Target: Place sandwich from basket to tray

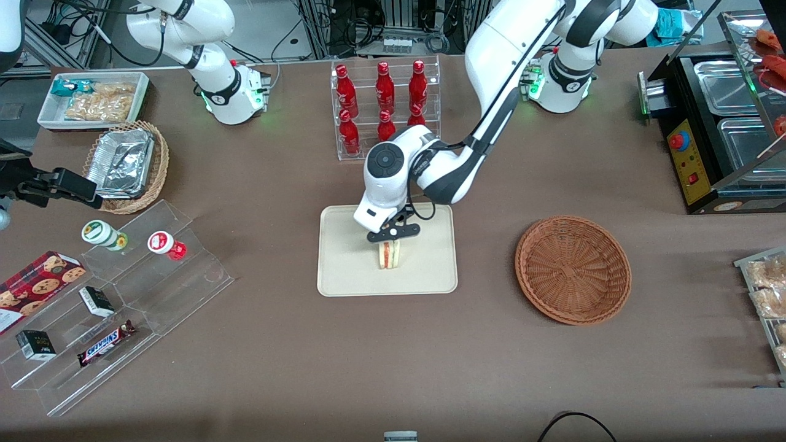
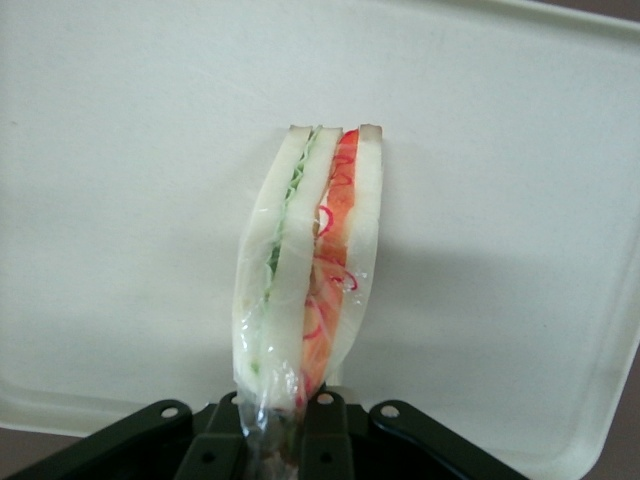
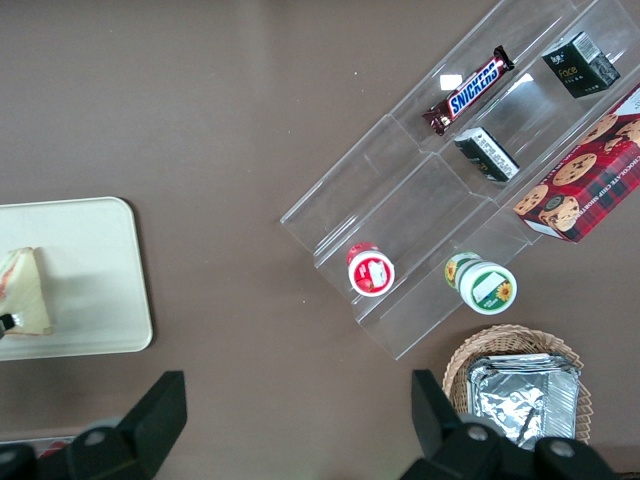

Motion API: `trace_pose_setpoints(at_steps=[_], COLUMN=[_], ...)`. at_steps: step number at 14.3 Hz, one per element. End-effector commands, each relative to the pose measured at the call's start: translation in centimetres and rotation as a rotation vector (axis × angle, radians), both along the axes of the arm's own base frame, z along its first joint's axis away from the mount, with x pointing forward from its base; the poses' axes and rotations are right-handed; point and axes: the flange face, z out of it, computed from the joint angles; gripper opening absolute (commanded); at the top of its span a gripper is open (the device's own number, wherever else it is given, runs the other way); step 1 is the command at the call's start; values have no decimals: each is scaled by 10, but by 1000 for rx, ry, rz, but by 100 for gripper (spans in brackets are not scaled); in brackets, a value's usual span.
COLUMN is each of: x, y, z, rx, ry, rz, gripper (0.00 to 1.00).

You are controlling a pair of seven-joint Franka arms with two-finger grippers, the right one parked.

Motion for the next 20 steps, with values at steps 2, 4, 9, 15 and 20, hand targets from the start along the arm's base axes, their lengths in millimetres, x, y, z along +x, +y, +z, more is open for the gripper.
trace_pose_setpoints(at_steps=[2,4,9,15,20], x=[12,12,30,74,86], y=[-4,-4,26,144,261], z=[6,17,86,137,166], rx=[-9,-8,43,144,87], ry=[-19,-28,-54,32,92], rz=[12,8,15,134,30], gripper=[66,100,100,100,100])
